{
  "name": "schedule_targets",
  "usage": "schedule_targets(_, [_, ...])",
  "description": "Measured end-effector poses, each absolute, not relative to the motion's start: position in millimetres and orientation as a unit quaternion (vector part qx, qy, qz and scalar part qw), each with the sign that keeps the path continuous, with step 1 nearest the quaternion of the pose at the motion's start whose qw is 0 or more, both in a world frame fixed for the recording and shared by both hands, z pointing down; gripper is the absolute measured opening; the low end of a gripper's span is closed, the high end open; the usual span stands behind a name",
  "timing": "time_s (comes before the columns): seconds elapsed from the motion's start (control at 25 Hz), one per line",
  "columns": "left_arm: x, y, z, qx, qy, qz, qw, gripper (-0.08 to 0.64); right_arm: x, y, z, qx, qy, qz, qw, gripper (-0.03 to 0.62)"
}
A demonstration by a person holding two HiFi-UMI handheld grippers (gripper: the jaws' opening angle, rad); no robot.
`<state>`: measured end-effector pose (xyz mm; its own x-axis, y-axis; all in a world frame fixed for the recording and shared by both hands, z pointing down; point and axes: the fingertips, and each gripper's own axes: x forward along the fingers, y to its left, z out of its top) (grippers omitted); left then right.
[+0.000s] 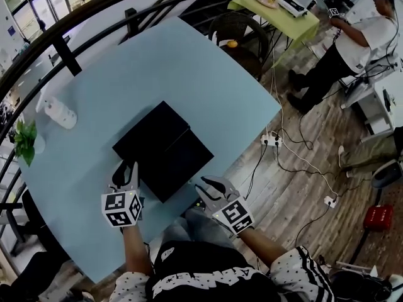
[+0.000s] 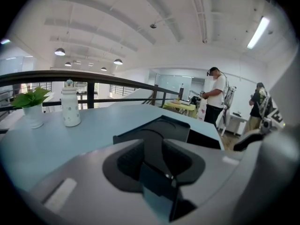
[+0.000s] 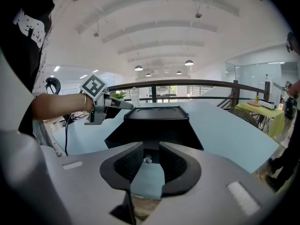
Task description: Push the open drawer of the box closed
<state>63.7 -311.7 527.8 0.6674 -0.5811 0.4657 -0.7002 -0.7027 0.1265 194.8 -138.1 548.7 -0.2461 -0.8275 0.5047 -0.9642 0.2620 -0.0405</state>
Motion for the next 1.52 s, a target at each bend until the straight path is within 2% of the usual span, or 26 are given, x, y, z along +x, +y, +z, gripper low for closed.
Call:
schedule_targets(0.48, [74,-328,536,0.892,-0.364,0.19,0.189,0.0,202,-142,568,0.605,-0.746,0.189,0.203,0.1])
schedule_targets(0.84, [49,-334,547,0.876,-0.386,0.221,0.184,0.0,197,-150,582,0.611,-0.737,0.201,0.207,0.109])
schedule_targets(1.52, [48,-338,555,0.879,-0.385,0.187,0.211,0.0,186,-164,610,0.608,-0.726,0.237,0.219,0.106])
